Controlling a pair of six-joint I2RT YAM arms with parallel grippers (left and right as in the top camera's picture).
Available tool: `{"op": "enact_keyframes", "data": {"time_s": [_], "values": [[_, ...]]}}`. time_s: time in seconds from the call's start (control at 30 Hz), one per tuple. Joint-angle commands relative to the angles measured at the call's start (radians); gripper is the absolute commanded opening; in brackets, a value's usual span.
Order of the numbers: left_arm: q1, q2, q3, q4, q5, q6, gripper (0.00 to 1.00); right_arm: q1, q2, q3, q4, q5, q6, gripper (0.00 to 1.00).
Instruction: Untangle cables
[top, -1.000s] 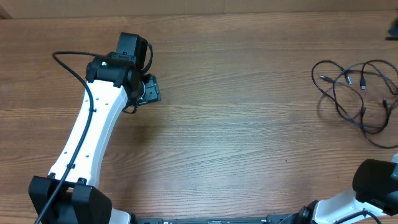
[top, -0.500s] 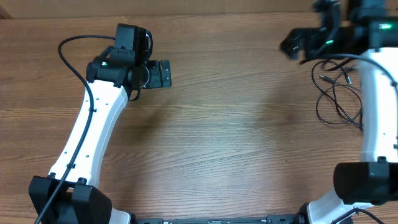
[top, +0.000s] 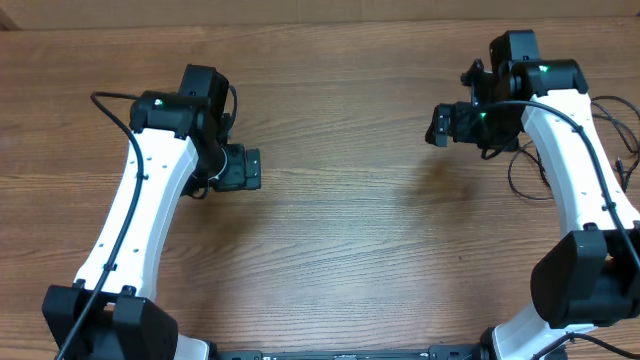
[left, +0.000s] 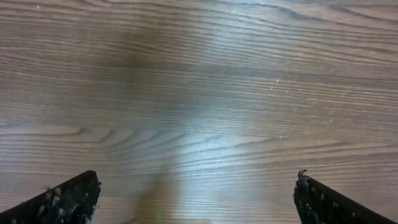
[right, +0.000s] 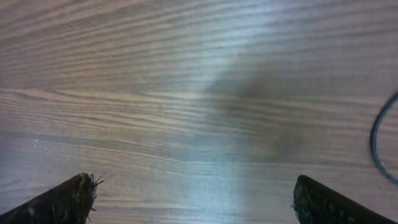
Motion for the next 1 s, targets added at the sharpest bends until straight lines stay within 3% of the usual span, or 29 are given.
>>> {"op": "enact_keyframes", "data": {"time_s": [0.0, 0.23, 0.43, 0.57, 0.77, 0.97], "values": [[-0.004, -0.100, -0.043, 0.018, -0.005, -0.014, 1.00, -0.010, -0.018, -0.006, -0.005, 0.012, 0.027, 1.00], [-0.009, -0.451, -0.298, 0.220, -0.035, -0.013, 1.00, -0.012, -0.197, -0.142, 0.132, 0.013, 0.027, 1.00], [-0.009, -0.778, -0.465, 0.339, -0.099, -0.019, 1.00, -0.012, -0.478, -0.410, 0.334, 0.011, 0.028, 1.00], [-0.009, -0.948, -0.526, 0.355, -0.138, -0.085, 1.00, -0.012, -0.682, -0.544, 0.409, 0.017, 0.031, 1.00], [-0.009, -1.023, -0.531, 0.348, -0.138, -0.085, 1.00, -0.012, -0.843, -0.580, 0.417, 0.027, 0.031, 1.00], [-0.009, -1.018, -0.531, 0.291, -0.138, -0.085, 1.00, -0.012, -0.856, -0.580, 0.417, 0.027, 0.031, 1.00]]}}
